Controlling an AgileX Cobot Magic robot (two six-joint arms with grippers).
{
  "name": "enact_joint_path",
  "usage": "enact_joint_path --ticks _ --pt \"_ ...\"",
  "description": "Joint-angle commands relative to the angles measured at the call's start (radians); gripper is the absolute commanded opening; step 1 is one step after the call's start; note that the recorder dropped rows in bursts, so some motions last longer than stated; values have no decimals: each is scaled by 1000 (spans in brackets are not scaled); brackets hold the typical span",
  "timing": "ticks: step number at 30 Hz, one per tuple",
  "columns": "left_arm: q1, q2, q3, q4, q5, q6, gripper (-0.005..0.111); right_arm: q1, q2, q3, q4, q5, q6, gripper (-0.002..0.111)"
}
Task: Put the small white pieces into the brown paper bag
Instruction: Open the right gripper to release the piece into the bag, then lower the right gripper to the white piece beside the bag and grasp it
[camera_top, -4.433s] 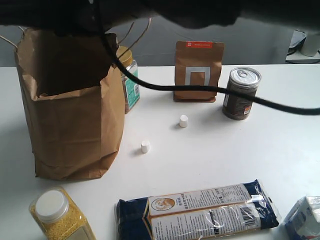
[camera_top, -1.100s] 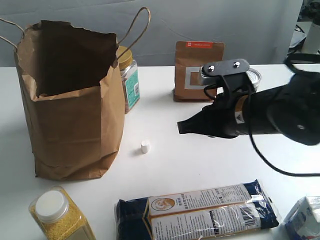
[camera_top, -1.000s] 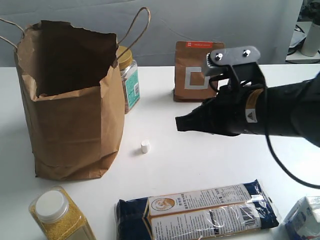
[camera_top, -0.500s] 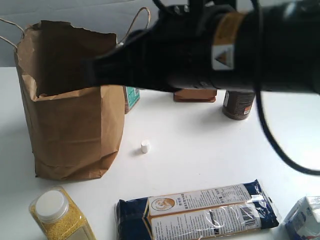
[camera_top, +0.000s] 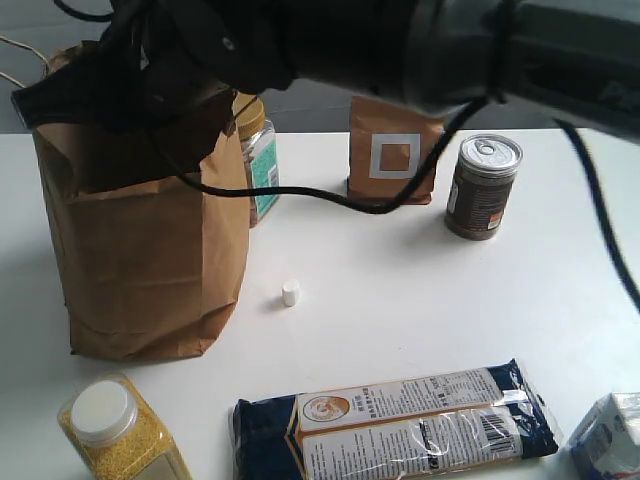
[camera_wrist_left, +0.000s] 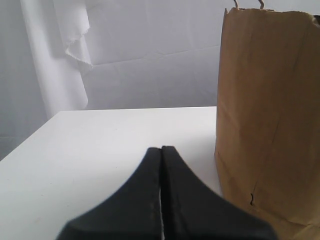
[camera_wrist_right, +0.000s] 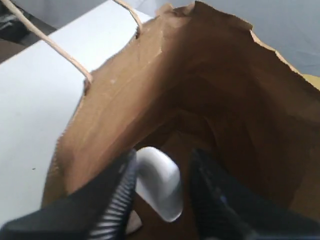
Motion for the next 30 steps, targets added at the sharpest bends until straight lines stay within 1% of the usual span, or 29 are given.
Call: enact_joint_path --ticks 1,2,3,4,6,10,12,13,14,15,16,17,18,20,22,23,24,26,28,30 --pt "-8 -3 4 4 -3 -4 0 -19 71 -84 14 73 -33 73" --pt "-8 -3 4 4 -3 -4 0 -19 79 -84 14 73 -33 79" --pt "-8 -3 4 4 -3 -4 0 -19 79 -84 14 80 -33 82" --pt "-8 -3 4 4 -3 -4 0 -19 79 -84 14 83 -33 82" --pt "-8 -3 4 4 -3 -4 0 -19 68 -84 14 86 -33 80" --pt "-8 -3 4 4 -3 -4 0 1 -2 -84 5 89 -27 73" --pt "-8 -3 4 4 -3 -4 0 21 -61 -84 -40 117 -14 59" --pt "-8 -3 4 4 -3 -4 0 33 -95 -84 -75 158 9 45" --pt "-8 -3 4 4 -3 -4 0 46 -114 -84 -95 192 16 37" --pt "-8 -3 4 4 -3 -4 0 82 -146 -84 -137 266 19 20" --pt "-8 -3 4 4 -3 -4 0 106 -157 -84 -158 296 20 14" --pt "-8 -3 4 4 -3 -4 0 152 -180 -81 -195 358 27 0" --pt "-8 -3 4 4 -3 -4 0 168 -192 -69 -209 373 43 0" --pt "-8 -3 4 4 -3 -4 0 195 -242 24 -221 368 111 0" --pt "-8 -3 4 4 -3 -4 0 201 -318 238 -221 309 213 0" --pt "-8 -3 4 4 -3 -4 0 199 -337 292 -217 285 243 0" --pt "-8 -3 4 4 -3 -4 0 187 -370 377 -205 237 278 0" --pt "-8 -3 4 4 -3 -4 0 151 -396 485 -163 173 301 0" --pt "-8 -3 4 4 -3 -4 0 93 -400 579 -96 124 301 0" --pt "-8 -3 4 4 -3 -4 0 50 -398 636 -67 59 301 0"
